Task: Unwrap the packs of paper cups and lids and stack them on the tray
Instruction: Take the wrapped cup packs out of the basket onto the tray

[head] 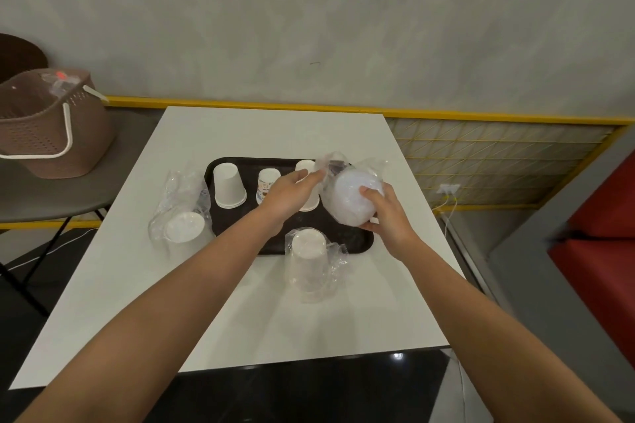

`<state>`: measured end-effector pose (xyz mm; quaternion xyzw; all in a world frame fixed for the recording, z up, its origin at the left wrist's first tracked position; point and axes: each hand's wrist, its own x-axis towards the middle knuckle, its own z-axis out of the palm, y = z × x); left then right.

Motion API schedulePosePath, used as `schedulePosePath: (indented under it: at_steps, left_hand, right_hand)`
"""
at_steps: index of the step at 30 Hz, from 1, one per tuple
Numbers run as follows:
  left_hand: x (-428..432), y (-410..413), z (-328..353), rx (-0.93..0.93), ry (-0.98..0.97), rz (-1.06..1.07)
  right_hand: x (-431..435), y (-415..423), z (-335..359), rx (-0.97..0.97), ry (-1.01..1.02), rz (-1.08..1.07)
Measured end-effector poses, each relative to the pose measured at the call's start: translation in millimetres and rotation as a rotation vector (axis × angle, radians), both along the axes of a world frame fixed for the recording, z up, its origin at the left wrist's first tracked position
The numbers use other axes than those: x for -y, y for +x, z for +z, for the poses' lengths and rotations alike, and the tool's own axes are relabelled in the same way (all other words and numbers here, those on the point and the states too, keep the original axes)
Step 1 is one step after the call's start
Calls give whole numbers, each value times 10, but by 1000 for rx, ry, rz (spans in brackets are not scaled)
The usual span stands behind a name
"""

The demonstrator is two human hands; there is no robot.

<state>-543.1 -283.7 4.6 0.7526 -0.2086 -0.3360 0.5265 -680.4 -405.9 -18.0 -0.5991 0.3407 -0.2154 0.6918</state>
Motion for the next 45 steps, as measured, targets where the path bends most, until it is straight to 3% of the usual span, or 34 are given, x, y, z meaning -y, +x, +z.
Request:
schedulePosePath:
  at_steps: [12,20,27,37,45]
  left_hand:
    - [-249,-110,-175,203,345,-432]
    - [-235,-100,-264,251,364,-487]
    - [-242,-95,-305,281,346,-478]
    - [-257,-98,-278,289,350,-481]
    - [-299,-104,-213,286,356,-454]
  right_hand:
    - [25,-507,-737,-361,2,39]
    - [-77,-563,-949,-536,-6,100]
    - [-41,-498,-1053,-733,-232,116]
    - [-47,-439,-965,-664,-233,-31]
    - [-75,-302,-662,-625,-512,-76]
